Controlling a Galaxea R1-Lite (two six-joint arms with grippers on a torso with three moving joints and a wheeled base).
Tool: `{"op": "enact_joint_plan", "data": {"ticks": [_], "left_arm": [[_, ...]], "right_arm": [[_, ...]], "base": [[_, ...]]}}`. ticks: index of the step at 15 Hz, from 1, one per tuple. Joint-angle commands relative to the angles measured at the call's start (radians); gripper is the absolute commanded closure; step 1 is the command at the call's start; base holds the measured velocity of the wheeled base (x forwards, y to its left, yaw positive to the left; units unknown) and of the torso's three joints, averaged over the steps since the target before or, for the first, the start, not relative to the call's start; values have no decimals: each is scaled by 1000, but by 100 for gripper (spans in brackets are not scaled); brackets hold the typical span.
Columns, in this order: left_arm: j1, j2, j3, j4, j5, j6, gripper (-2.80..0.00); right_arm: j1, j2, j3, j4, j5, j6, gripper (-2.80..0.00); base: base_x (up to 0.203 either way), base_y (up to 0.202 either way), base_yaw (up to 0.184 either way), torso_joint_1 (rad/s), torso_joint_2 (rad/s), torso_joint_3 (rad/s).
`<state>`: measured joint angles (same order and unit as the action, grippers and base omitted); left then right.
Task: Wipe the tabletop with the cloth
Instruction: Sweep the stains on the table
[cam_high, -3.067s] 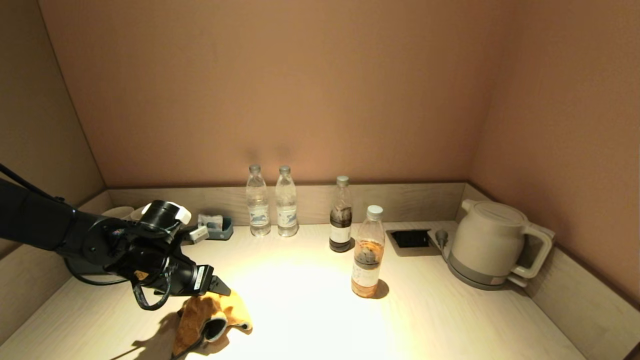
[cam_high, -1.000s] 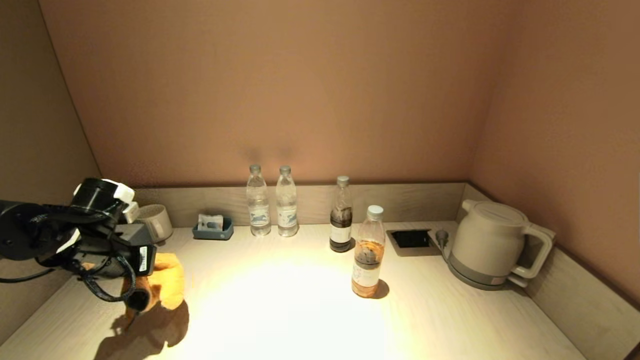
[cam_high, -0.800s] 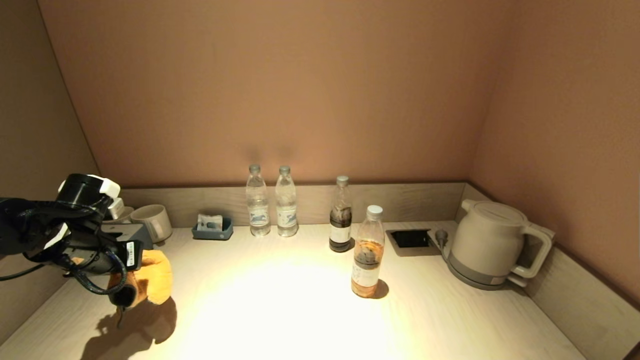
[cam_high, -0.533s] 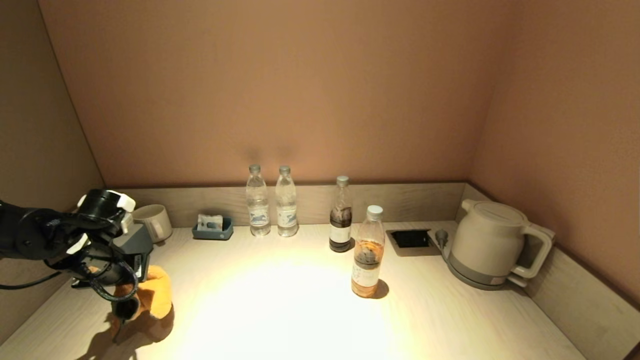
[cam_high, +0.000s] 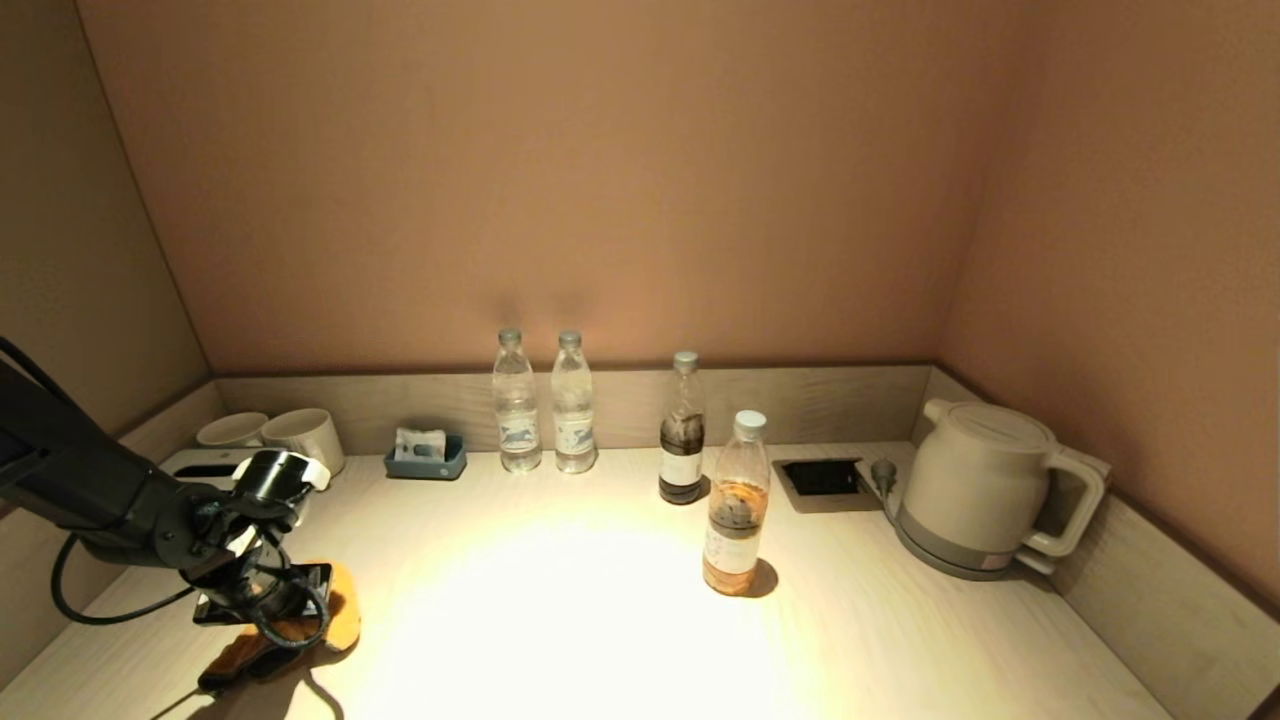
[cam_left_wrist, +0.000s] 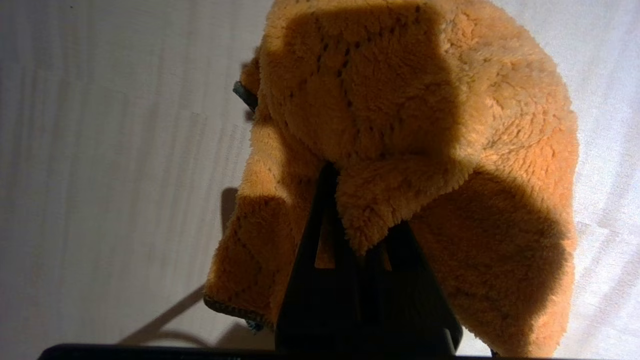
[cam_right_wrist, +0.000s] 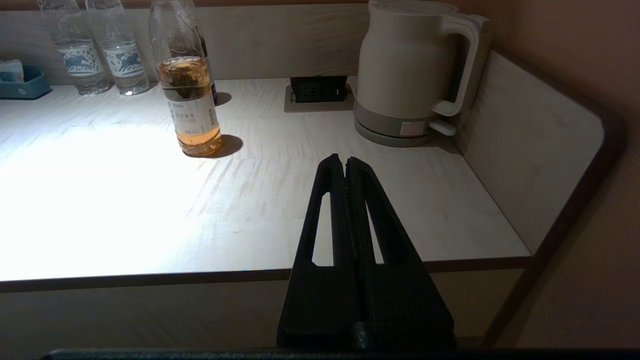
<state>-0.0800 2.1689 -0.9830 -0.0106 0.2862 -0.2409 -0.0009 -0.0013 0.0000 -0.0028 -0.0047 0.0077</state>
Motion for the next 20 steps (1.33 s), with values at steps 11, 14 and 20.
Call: {"op": "enact_joint_plan", "data": {"ticks": [11, 14, 20], "left_arm": [[-230, 12, 65, -64, -12, -41, 0], [-359, 6, 61, -89, -12, -69, 0], [-467, 4, 62, -143, -12, -80, 0]], "right_arm": [[1, 1, 0, 0, 0, 0, 0], [1, 1, 0, 0, 0, 0, 0], [1, 1, 0, 0, 0, 0, 0]], "base": [[0, 0, 0, 0, 0, 0], [0, 0, 0, 0, 0, 0], [0, 0, 0, 0, 0, 0]]}}
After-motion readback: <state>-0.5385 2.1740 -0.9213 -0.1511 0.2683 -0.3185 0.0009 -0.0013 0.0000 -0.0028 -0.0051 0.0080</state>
